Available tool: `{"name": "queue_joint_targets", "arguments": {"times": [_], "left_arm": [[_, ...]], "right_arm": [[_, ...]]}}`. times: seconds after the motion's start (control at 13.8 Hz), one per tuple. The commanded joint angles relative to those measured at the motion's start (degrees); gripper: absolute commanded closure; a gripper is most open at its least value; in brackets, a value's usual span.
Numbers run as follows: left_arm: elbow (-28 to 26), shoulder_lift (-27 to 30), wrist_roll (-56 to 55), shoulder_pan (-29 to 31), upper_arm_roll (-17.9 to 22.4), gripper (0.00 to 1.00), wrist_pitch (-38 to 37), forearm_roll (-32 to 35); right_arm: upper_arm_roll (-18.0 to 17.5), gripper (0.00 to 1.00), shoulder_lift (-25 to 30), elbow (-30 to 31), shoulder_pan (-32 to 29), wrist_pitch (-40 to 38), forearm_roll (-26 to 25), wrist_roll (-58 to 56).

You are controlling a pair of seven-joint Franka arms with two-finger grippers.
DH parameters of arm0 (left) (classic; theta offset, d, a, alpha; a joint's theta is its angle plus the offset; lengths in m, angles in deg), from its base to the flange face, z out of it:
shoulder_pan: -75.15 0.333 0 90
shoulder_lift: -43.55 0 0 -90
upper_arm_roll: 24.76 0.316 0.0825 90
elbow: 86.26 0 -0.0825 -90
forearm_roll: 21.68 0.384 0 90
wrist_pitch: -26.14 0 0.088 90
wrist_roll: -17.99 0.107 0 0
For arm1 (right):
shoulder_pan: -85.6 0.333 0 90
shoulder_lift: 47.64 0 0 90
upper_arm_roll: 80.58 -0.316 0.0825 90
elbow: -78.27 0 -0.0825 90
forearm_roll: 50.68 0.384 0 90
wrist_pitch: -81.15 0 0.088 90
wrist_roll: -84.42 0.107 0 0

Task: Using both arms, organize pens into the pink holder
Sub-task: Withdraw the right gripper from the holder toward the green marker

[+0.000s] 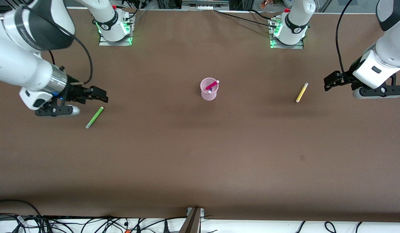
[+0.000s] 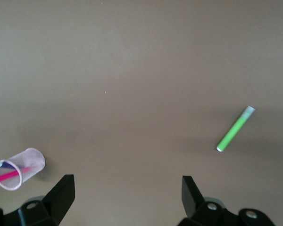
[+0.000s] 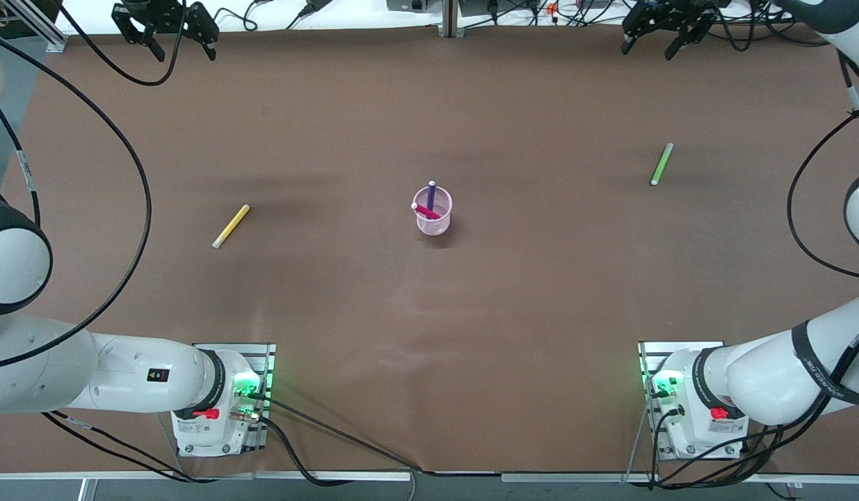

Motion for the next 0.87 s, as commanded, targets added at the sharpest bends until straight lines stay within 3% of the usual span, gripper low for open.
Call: {"name": "queue_joint_targets", "arguments": {"times": [0.0,0.14,0.36,0.8], "left_arm": [[0.53,-0.22,0.12,0.03,0.01,0.0,-0.63,-1.24],[0.53,-0.13,0.03,0.03,-0.25,0.0,-0.72,-1.33],[0.53,-0.13,0.03,0.03,-0.16,0.0,-0.72,-1.33],[0.53,-0.13,0.03,0.03,-0.25,0.0,-0.63,-1.33]], "right_arm": [[0.24,0.0,4.04,0.5,0.63,-3.49,-4.39,-0.79],[-0.29,0.0,6.59,0.93,-1.03,-5.87,-7.04,-3.5],[-5.2,0.0,7.92,1.2,-7.71,-6.67,-8.8,-6.5],[-5.3,0.0,6.26,-1.87,-7.55,-6.4,-10.3,-5.8]]}}
